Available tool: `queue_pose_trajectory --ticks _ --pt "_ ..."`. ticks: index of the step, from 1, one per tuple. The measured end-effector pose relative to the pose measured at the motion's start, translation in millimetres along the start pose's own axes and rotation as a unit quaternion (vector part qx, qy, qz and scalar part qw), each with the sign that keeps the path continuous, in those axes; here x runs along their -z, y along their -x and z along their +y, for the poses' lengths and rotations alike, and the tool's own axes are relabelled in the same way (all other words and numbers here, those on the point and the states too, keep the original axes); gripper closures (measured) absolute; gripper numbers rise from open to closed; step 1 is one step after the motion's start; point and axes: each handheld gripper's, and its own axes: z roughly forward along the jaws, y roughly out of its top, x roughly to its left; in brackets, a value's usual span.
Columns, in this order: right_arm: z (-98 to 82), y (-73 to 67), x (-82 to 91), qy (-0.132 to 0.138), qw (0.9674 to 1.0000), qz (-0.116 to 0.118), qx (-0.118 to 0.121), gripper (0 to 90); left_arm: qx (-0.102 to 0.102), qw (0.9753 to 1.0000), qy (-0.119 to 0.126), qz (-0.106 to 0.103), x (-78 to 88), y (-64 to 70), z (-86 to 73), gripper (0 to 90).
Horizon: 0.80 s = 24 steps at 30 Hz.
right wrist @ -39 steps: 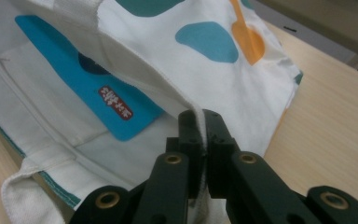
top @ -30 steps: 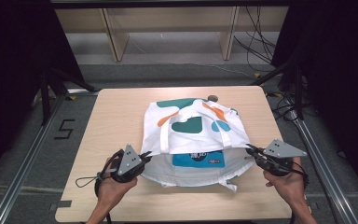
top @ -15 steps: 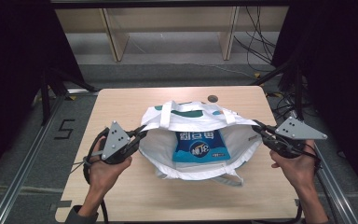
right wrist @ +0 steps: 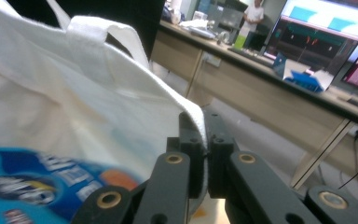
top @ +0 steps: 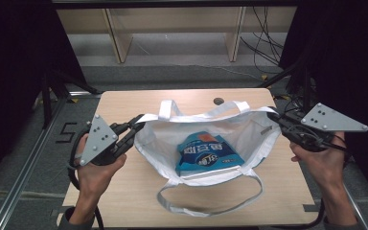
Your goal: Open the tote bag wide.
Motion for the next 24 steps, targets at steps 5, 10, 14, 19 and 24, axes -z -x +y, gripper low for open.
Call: queue_pose_trajectory --ticks 5,10,14,19,24 --pt "16.5 1.8 11.8 0.02 0.9998 0.0 0.008 88.8 0.021 0.9994 0.025 -0.012 1.7 -3.9 14.8 87.5" --pt "19.9 3.6 16.6 0.03 0.9995 0.006 -0.013 88.8 0.041 0.9987 0.022 -0.018 -5.1 -10.8 14.3 87.4" --pt "16.1 5.0 6.2 0.031 0.9995 -0.005 -0.01 88.8 0.069 0.9975 0.013 -0.01 -20.4 -24.3 -0.3 87.2" --pt "7.5 7.1 -15.9 -0.007 0.9993 -0.034 0.014 88.7 0.056 0.9982 -0.021 0.003 -34.3 -27.2 -22.2 87.1" --pt "-6.6 5.2 -28.9 -0.021 0.9994 -0.027 0.006 88.7 0.042 0.9976 -0.055 0.005 -37.7 -24.5 -47.1 87.0"
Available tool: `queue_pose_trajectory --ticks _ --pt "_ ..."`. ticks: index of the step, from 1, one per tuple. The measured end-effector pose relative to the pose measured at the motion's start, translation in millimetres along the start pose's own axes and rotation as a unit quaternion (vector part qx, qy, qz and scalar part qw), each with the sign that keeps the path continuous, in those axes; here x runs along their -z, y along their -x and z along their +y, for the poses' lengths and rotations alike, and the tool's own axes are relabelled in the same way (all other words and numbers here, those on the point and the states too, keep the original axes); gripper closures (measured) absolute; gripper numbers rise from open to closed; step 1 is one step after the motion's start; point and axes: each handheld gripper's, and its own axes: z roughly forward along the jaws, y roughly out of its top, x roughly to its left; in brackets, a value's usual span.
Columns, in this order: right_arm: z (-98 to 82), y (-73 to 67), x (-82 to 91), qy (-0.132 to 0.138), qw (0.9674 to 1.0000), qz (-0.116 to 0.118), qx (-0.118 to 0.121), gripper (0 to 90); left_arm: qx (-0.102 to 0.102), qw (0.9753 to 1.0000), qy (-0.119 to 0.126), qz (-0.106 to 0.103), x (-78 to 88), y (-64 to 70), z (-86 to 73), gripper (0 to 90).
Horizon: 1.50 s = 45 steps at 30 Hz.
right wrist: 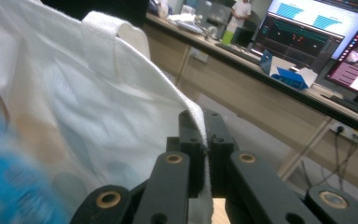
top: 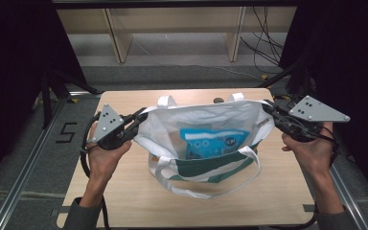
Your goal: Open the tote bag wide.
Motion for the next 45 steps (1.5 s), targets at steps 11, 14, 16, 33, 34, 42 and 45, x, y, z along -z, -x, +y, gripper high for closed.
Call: queue_pose_trajectory --ticks 11,14,16,33,34,42,45 --pt "-19.5 -0.1 -16.2 -0.035 0.9991 -0.024 0.009 88.6 0.03 0.9987 -0.04 -0.011 -34.3 -5.4 -24.8 86.5" --pt "-33.7 4.9 -19.9 -0.043 0.9989 -0.02 -0.004 88.6 0.042 0.9974 -0.055 -0.021 -46.0 -3.8 -35.4 86.1" --pt "-44.1 5.6 -21.8 -0.046 0.9986 -0.022 -0.016 88.6 0.028 0.9972 -0.065 -0.027 -53.9 -1.1 -42.8 86.0" --pt "-86.5 7.8 -30.2 -0.074 0.9961 -0.015 -0.045 88.4 0.047 0.9899 -0.123 -0.052 -80.7 5.0 -86.1 85.1" --pt "-90.0 6.3 -31.2 -0.084 0.9947 -0.015 -0.056 88.4 0.05 0.9892 -0.128 -0.051 -82.0 5.1 -89.2 84.9" --pt "-120.3 9.9 -42.6 -0.124 0.9904 -0.003 -0.061 88.3 0.049 0.9848 -0.154 -0.063 -88.6 12.4 -109.4 84.5" --pt "-128.4 9.5 -44.7 -0.132 0.9891 0.0 -0.065 88.2 0.051 0.9828 -0.163 -0.07 -90.7 12.7 -117.7 84.4"
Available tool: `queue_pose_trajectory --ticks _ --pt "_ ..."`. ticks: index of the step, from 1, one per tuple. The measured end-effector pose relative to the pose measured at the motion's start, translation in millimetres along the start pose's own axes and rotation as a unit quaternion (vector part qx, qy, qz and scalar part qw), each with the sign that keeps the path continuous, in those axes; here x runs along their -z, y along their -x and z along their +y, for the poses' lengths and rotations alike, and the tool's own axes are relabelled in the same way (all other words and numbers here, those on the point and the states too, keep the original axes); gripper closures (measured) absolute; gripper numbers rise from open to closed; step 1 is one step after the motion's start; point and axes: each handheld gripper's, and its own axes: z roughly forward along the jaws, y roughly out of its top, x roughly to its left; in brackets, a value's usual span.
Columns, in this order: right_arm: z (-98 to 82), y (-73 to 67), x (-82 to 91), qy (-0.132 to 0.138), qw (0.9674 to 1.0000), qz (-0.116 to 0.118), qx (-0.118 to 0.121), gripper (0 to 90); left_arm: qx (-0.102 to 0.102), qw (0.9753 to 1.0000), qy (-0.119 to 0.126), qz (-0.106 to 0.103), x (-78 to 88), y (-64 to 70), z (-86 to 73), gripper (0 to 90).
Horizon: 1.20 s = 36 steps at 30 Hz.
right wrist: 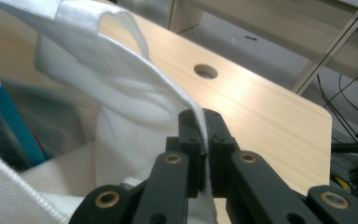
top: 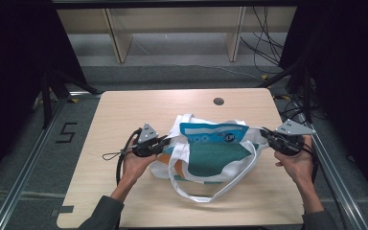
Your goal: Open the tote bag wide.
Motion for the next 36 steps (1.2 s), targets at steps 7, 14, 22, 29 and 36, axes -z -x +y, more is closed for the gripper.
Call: queue_pose_trajectory --ticks 7,14,22,29,36 --pt "-9.4 -1.2 -7.9 -0.024 0.9997 0.0 0.009 88.1 0.011 0.9997 -0.017 -0.014 -7.7 3.7 -8.3 84.5" --pt "-30.1 -3.4 -26.7 -0.068 0.9976 0.016 0.001 88.1 0.017 0.9978 -0.051 -0.038 -19.8 3.5 -22.7 84.5" --pt "-43.8 -8.4 -39.3 -0.097 0.9948 0.03 0.005 88.4 0.023 0.9962 -0.069 -0.048 -28.0 6.7 -32.9 84.5" --pt "-56.8 -12.2 -51.1 -0.124 0.9909 0.045 0.026 88.6 0.021 0.9943 -0.095 -0.045 -39.6 14.2 -48.9 84.8" --pt "-67.2 -16.6 -56.9 -0.144 0.9887 0.04 0.012 88.6 0.048 0.9933 -0.09 -0.054 -40.3 9.5 -50.4 84.3"
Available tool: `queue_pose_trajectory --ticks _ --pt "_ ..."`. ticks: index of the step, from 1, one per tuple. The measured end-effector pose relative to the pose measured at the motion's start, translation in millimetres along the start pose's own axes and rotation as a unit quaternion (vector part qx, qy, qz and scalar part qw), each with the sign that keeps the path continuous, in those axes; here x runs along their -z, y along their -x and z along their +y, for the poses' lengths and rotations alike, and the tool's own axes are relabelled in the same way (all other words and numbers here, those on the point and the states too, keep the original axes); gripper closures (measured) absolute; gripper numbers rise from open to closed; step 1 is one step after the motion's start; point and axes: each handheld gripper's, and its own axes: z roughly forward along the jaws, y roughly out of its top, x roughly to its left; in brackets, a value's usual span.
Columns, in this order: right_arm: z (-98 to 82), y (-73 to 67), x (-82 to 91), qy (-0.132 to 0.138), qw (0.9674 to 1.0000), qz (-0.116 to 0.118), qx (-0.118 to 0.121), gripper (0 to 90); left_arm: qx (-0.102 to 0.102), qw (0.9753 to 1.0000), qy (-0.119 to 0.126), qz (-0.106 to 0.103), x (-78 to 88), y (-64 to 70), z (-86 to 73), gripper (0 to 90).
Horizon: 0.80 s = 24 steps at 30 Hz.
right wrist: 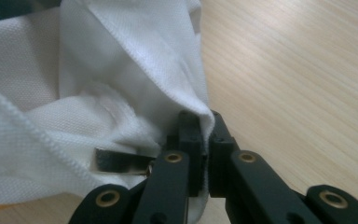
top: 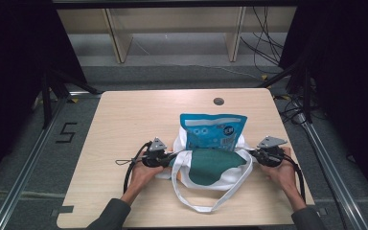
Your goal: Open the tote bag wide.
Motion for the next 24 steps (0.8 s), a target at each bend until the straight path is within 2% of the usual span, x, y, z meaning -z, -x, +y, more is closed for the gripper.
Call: queue_pose_trajectory --ticks 3,4,5,6,7,8,10,11,12,13,14,15,16,17,19,20,21,22,23,24 --pt "1.9 0.3 2.4 -0.003 1.0 0.0 -0.002 88.0 0.005 1.0 -0.006 0.004 2.4 1.2 4.5 81.4" --pt "3.8 1.5 4.8 -0.001 1.0 -0.001 -0.003 85.5 0.002 0.9999 -0.006 0.008 5.4 1.7 6.5 77.6" --pt "5.7 2.0 8.1 0.0 0.9999 -0.009 -0.011 79.0 -0.004 0.9999 -0.007 0.01 9.6 1.0 9.0 71.7" --pt "11.4 5.6 17.4 0.009 0.9995 -0.014 -0.026 75.2 0.006 0.9999 0.003 0.01 19.1 -1.8 15.7 61.4" --pt "15.1 8.5 23.2 0.032 0.9989 -0.02 -0.027 72.7 0.009 0.9999 0.009 0.006 22.6 -3.5 18.8 58.1" --pt "15.1 8.5 23.2 0.032 0.9989 -0.02 -0.027 72.7 0.009 0.9999 0.009 0.006 22.6 -3.5 18.8 55.1" --pt "22.7 13.0 39.0 0.066 0.9968 -0.018 -0.041 67.2 0.036 0.9987 0.036 -0.001 31.8 -7.2 27.9 52.5" --pt "26.8 12.4 47.6 0.083 0.9949 -0.01 -0.056 65.9 0.042 0.9981 0.045 -0.002 36.0 -8.7 31.3 52.2" --pt "30.7 12.9 55.9 0.099 0.9933 0.004 -0.06 65.1 0.042 0.9979 0.049 -0.005 39.7 -9.8 34.7 52.0" --pt "34.3 10.0 64.3 0.105 0.9912 0.03 -0.074 64.0 0.039 0.9978 0.052 -0.005 42.0 -10.1 37.8 52.0" --pt "37.7 6.1 72.0 0.107 0.9901 0.044 -0.078 63.2 0.035 0.998 0.052 -0.006 43.8 -9.4 40.9 51.9" --pt "41.5 5.5 78.2 0.114 0.9905 0.046 -0.062 61.3 0.031 0.9979 0.056 -0.001 44.6 -8.4 42.5 51.5" --pt "44.3 2.1 83.7 0.116 0.9899 0.047 -0.066 61.1 0.029 0.998 0.056 -0.005 45.8 -7.4 44.6 51.4" --pt "51.7 -2.2 95.6 0.134 0.9881 0.052 -0.054 59.7 0.025 0.998 0.057 -0.002 46.7 -5.2 46.1 51.3" --pt "54.7 -5.2 101.0 0.138 0.9878 0.052 -0.05 59.3 0.014 0.9982 0.058 -0.004 48.1 -2.3 49.2 51.0" --pt "56.9 -8.7 104.9 0.144 0.9867 0.056 -0.05 58.7 0.018 0.998 0.061 -0.005 48.9 -0.9 51.2 50.6" --pt "59.6 -12.0 110.1 0.146 0.9859 0.07 -0.045 58.7 0.014 0.9979 0.063 -0.007 49.9 -0.1 52.5 50.1" --pt "63.7 -17.4 113.8 0.163 0.9823 0.09 -0.021 58.3 0.014 0.998 0.061 -0.004 51.7 1.7 54.4 49.8" --pt "63.7 -17.4 113.8 0.163 0.9823 0.09 -0.021 58.3 0.011 0.9978 0.065 -0.006 52.5 2.4 55.7 49.8" --pt "64.7 -23.4 116.6 0.155 0.9821 0.103 -0.031 57.4 0.007 0.9976 0.068 -0.006 54.2 3.9 58.5 49.8"
